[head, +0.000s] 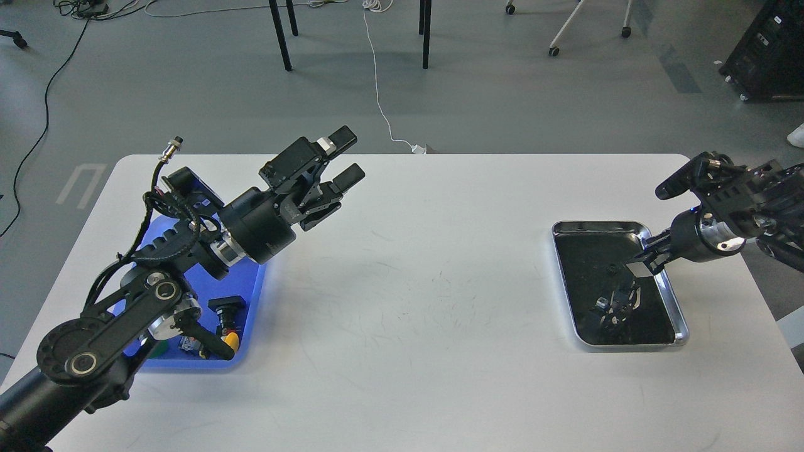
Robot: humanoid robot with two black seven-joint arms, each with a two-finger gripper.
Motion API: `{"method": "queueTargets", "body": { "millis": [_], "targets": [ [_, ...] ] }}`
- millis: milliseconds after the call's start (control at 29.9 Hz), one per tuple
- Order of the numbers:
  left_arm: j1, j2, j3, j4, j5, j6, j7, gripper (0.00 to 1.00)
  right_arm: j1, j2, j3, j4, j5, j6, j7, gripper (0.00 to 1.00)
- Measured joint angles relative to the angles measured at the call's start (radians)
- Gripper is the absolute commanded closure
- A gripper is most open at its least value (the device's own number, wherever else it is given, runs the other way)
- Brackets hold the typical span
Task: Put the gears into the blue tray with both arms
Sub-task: 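Close the right gripper on the small black gear in the metal tray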
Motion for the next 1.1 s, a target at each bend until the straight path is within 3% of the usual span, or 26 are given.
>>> {"method": "queueTargets", "body": {
  "millis": [201,401,769,1103],
  "targets": [
    [0.0,0.002,0.0,-0.002,0.0,-0.001,0.0,0.02,-0.019,0.047,0.001,-0.029,0.027,-0.006,0.0,0.37],
    [0.0,0.003,0.0,-0.003,0.0,-0.001,-0.001,0.02,-0.027,0.081,-0.002,-0.042,0.062,-0.009,0.0,0.49],
    [0.0,0.002,-0.001,-0.003,0.0,-0.002,-0.001,0.02,-0.042,0.089,-0.036,-0.057,0.065,-0.021,0.0,0.5],
    [0.0,0.004,-0.005,-0.003,-0.001,0.0,0.001,0.02,-0.066,0.078,-0.034,-0.061,0.067,-0.04,0.001,0.79]
  ]
}}
